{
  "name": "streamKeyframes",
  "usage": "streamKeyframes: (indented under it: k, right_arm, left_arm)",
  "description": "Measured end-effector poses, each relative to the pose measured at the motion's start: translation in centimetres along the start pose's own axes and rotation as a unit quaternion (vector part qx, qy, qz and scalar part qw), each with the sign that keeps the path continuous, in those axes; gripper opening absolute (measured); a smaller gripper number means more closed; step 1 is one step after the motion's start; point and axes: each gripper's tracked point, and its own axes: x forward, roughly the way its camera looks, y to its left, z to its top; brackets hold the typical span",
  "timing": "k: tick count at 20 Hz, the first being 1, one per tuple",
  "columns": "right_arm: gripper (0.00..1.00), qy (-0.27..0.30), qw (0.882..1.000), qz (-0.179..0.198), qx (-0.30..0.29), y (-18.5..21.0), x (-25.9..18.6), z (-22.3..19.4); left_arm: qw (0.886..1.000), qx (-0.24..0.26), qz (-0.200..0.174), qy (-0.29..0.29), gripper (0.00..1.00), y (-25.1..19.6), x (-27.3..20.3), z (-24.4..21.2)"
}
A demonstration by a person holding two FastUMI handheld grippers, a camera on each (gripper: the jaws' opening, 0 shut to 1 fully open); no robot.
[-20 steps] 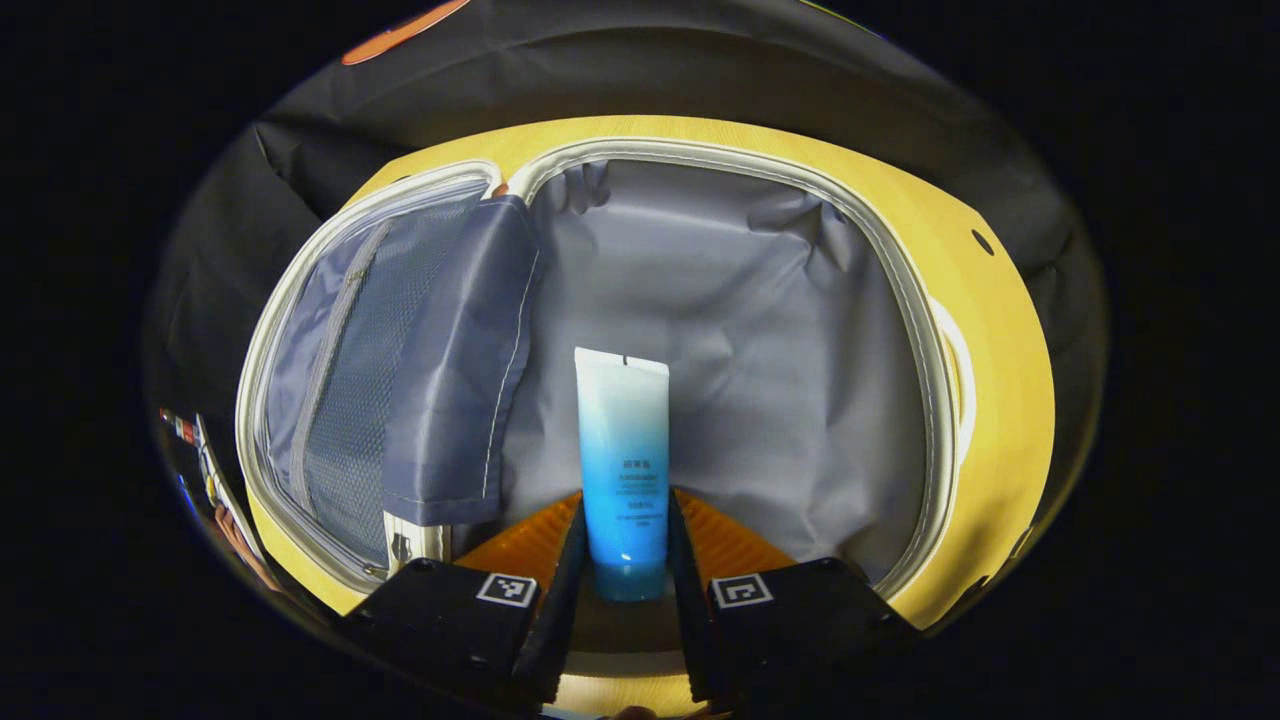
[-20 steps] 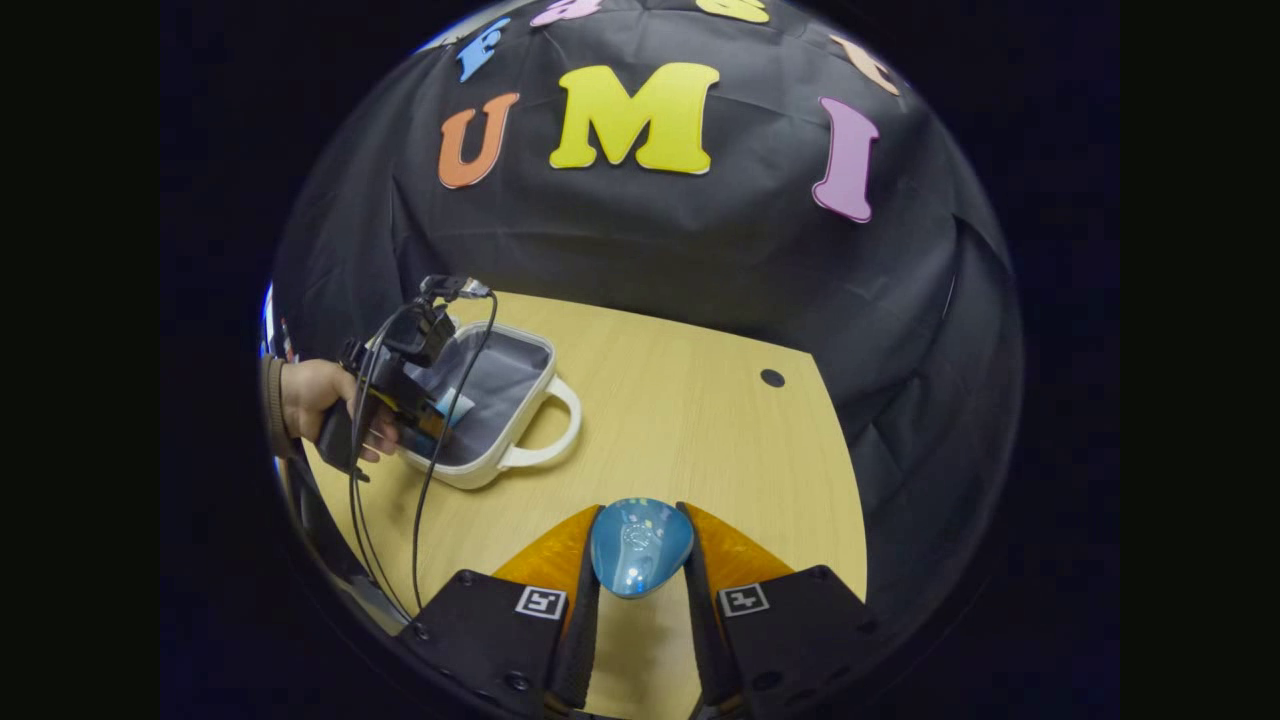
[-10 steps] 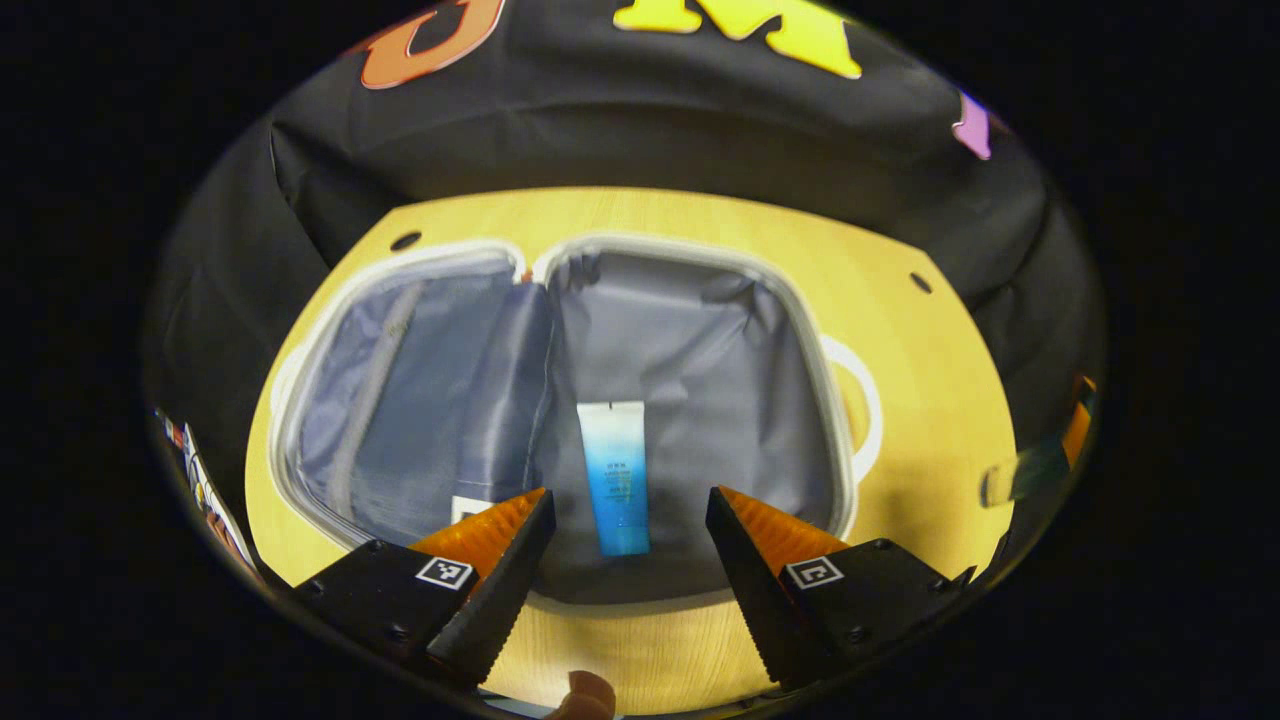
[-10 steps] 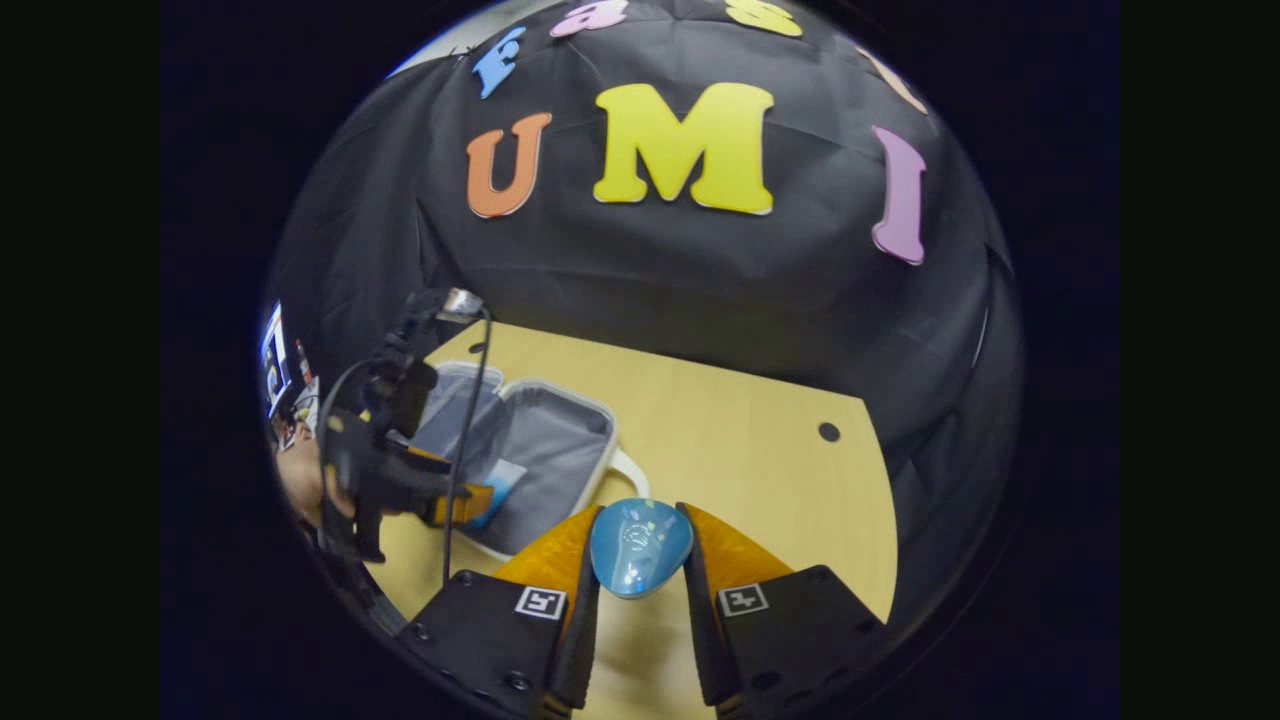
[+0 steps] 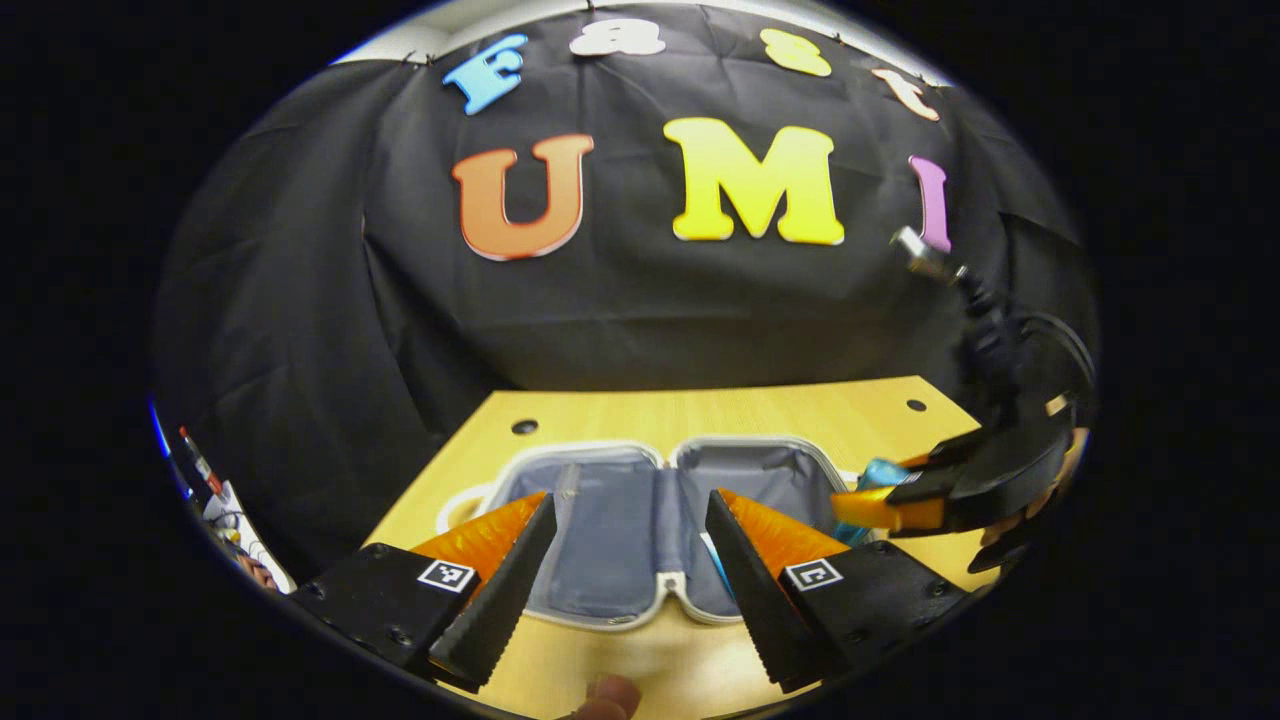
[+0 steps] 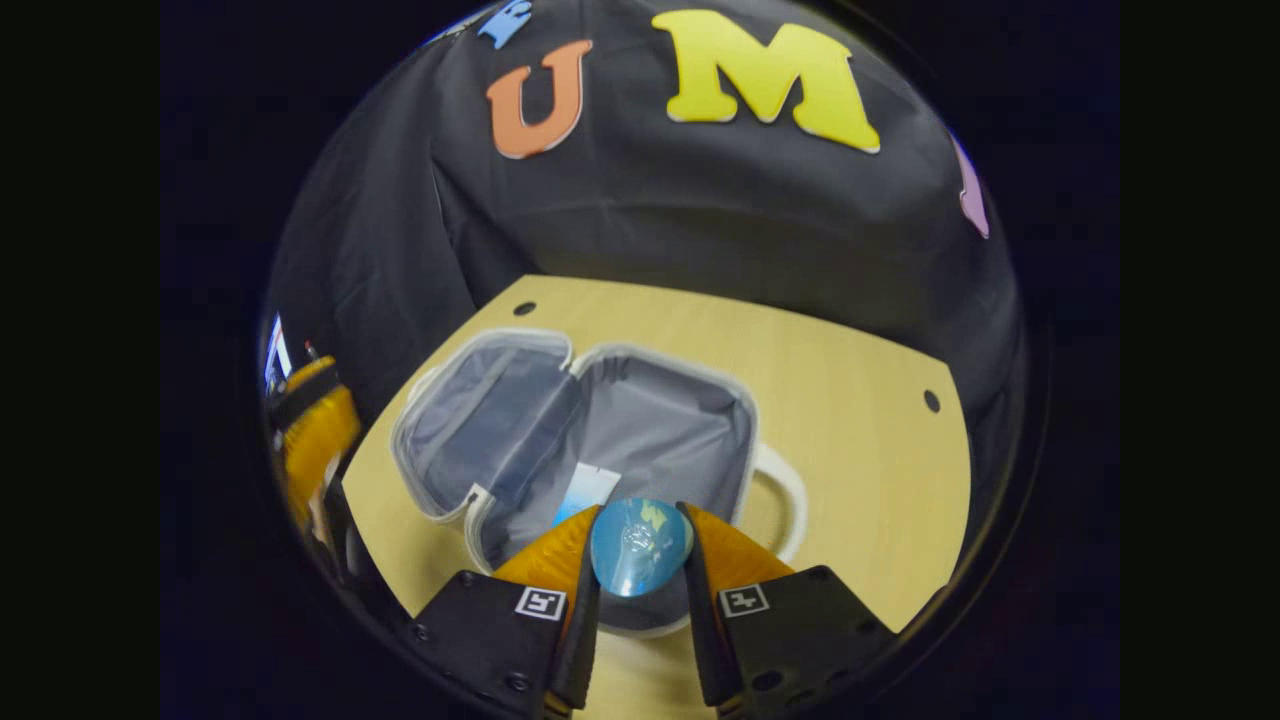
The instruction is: First open the suitcase, pack the skin care products into it, and then close the suitcase.
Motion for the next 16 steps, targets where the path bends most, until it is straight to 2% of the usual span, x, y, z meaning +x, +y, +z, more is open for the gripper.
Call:
streamKeyframes:
  k: [4, 6, 10, 11, 12, 16]
  right_arm:
    - [0.39, 0.038, 0.999, -0.009, 0.017, 0.5, 1.8, -2.1]
    - [0.39, 0.035, 0.999, -0.017, 0.026, 0.4, 2.4, -1.4]
    - [0.39, 0.049, 0.996, -0.044, 0.06, 0.1, 5.3, 0.4]
    - [0.39, 0.057, 0.994, -0.052, 0.071, -0.1, 6.4, 0.6]
    - [0.39, 0.068, 0.992, -0.058, 0.084, -0.2, 7.4, 0.7]
    - [0.39, 0.107, 0.98, -0.095, 0.14, -1.6, 11.0, -0.1]
  left_arm:
    - [0.998, -0.015, 0.01, -0.058, 0.96, 3.0, -1.6, 2.0]
    - [0.997, -0.022, 0.018, -0.073, 0.96, 4.2, -1.8, 2.2]
    - [0.996, -0.008, 0.049, -0.073, 0.96, 6.8, -1.9, 1.4]
    - [0.996, -0.007, 0.057, -0.071, 1.0, 7.6, -1.7, 1.3]
    - [0.996, -0.01, 0.06, -0.07, 0.96, 8.1, -1.8, 1.3]
    - [0.995, -0.032, 0.068, -0.067, 0.96, 10.1, -2.4, 0.6]
